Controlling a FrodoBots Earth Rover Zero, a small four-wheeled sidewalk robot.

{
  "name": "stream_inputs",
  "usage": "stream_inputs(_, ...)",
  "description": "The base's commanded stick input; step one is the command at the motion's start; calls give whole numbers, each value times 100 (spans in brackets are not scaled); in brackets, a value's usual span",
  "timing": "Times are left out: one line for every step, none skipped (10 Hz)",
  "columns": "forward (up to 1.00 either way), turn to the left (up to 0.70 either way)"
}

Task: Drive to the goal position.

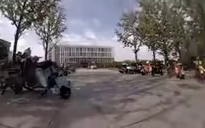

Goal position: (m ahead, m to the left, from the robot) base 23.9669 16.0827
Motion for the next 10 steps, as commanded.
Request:
stream_inputs(0,0)
stream_inputs(0,0)
stream_inputs(0,0)
stream_inputs(0,0)
stream_inputs(26,0)
stream_inputs(74,0)
stream_inputs(100,0)
stream_inputs(100,0)
stream_inputs(100,0)
stream_inputs(100,0)
